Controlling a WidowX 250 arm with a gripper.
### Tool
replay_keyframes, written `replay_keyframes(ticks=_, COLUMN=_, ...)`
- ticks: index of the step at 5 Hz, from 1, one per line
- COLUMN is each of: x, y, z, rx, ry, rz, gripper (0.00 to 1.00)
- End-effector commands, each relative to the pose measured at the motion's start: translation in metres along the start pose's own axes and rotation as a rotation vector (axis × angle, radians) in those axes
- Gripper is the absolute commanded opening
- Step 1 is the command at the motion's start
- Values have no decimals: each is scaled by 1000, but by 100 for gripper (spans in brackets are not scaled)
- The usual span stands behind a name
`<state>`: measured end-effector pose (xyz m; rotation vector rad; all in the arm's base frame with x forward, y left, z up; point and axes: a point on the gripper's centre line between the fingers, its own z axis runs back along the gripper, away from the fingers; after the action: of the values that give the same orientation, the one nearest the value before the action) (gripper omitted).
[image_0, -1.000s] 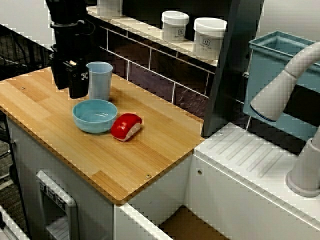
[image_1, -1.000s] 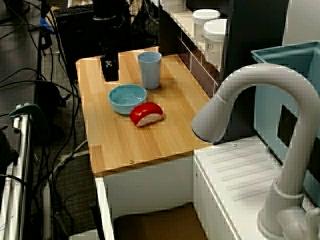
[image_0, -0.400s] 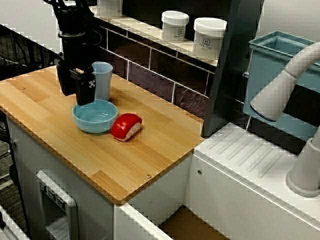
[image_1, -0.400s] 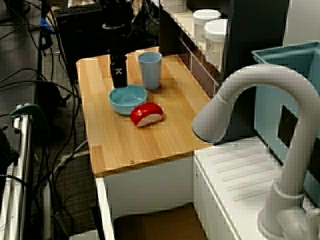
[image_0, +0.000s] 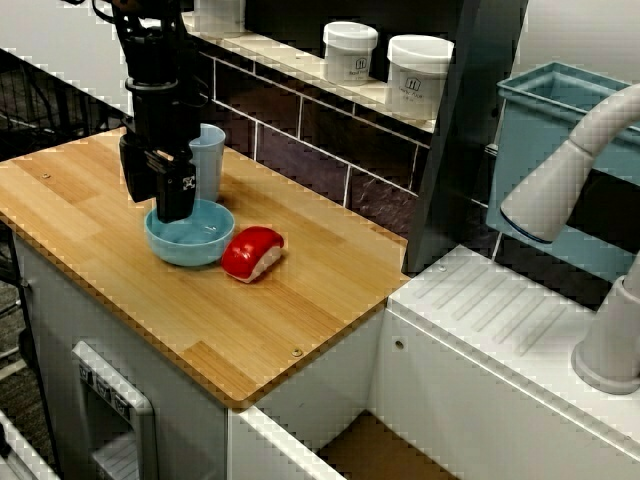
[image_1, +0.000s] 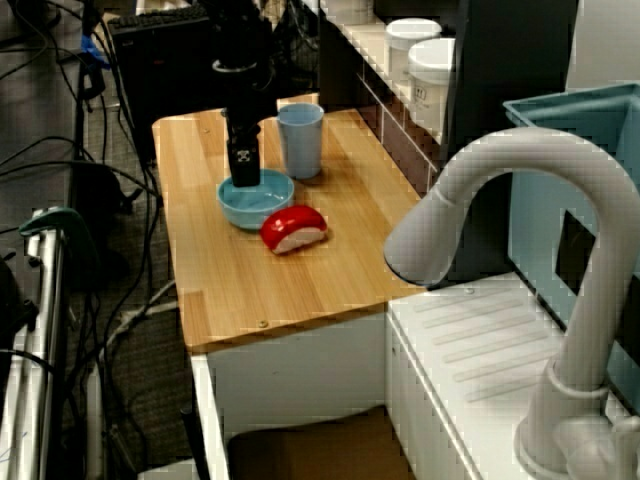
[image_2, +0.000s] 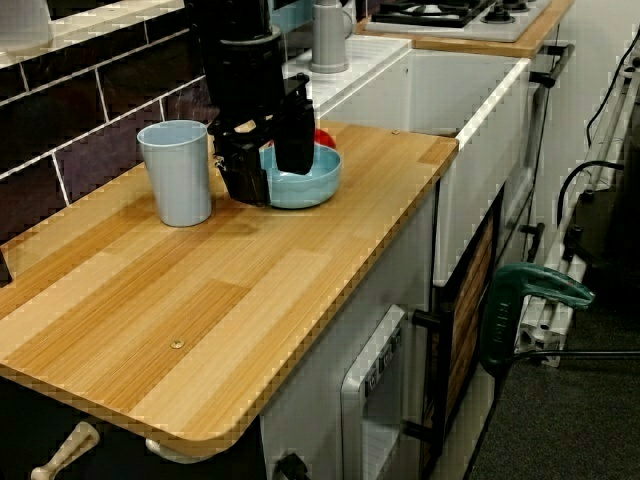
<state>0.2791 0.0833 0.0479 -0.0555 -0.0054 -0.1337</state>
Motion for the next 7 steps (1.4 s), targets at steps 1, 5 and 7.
replay_keyframes(ticks=1, x=-11, y=-3, z=2, rx=18, ry=-21, rz=14, gripper=29)
replay_keyframes(ticks=5, x=-19, y=1, z=19, rx=-12, ry=-37, rz=27, gripper=0)
replay_keyframes(ticks=7, x=-27, y=17, z=40, rx=-47, ry=-48, rz=44, gripper=0)
